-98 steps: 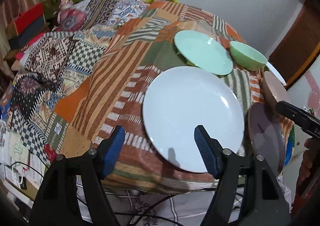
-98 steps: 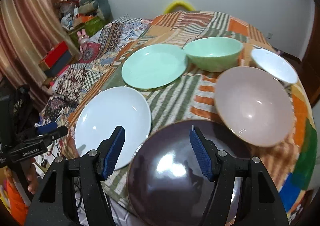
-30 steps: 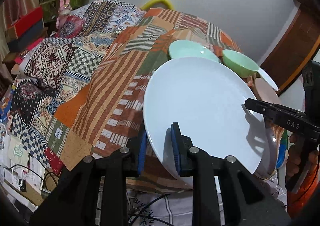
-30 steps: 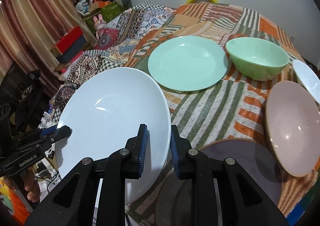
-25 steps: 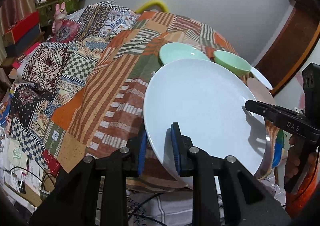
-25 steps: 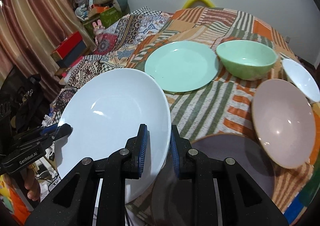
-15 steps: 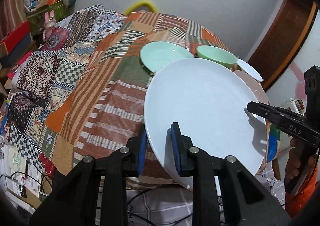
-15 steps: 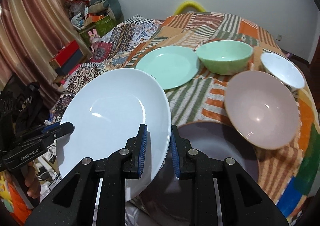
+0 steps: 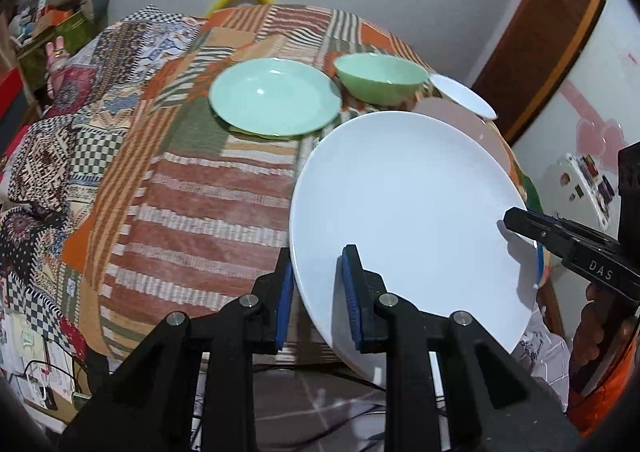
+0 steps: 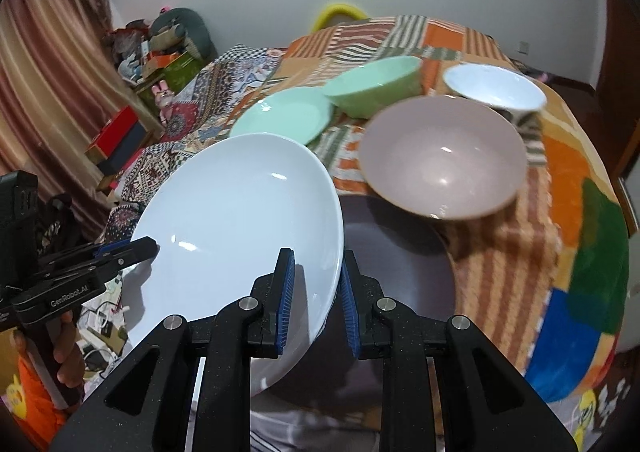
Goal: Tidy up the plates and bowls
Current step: 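Lift the white plate with both tools and carry it over the purple plate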
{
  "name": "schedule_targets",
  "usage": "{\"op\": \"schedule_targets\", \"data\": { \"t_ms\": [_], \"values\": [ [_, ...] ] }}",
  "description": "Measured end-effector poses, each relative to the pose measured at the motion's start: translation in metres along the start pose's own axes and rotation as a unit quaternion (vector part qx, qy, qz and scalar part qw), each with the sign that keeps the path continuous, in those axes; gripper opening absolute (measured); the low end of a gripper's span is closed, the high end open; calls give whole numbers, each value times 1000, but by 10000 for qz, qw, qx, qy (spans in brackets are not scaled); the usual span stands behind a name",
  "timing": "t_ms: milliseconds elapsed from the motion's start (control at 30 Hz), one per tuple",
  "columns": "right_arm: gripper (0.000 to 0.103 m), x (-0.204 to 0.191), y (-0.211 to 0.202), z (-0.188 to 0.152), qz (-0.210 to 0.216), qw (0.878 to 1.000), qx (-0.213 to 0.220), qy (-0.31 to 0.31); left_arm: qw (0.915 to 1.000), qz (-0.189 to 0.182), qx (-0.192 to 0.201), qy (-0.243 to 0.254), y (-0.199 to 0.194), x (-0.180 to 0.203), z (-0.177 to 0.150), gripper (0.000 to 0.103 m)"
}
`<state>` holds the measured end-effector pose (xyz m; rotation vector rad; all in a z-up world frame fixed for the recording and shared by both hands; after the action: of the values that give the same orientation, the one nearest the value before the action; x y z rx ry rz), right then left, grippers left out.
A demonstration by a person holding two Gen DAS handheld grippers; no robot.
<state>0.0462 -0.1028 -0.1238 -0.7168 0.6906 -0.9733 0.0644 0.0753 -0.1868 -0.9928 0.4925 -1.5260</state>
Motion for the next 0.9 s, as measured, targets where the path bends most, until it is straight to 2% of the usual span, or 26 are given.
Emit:
{"op": "schedule_targets", "data": {
  "t_ms": [400, 900],
  "values": [
    [22, 34, -11, -24, -205, 9989, -58, 412, 9983, -66, -451, 360, 32, 33, -5, 23],
    [24, 52, 1, -44, -158, 9961, -347, 794, 9949, 40, -874, 502, 61, 40, -15, 23]
  ]
}}
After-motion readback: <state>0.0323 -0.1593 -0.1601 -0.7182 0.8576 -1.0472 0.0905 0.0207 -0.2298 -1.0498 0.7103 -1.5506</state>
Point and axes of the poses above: each gripper's, at about its wrist camera, not at the fingertips, and y roughly the way its jaws point, x to its right, z to its top, the point moved 3 cm from there along y, roughly the way its jaws point, and after that the axes turned 6 degrees about -z, right-handed, at the moved point
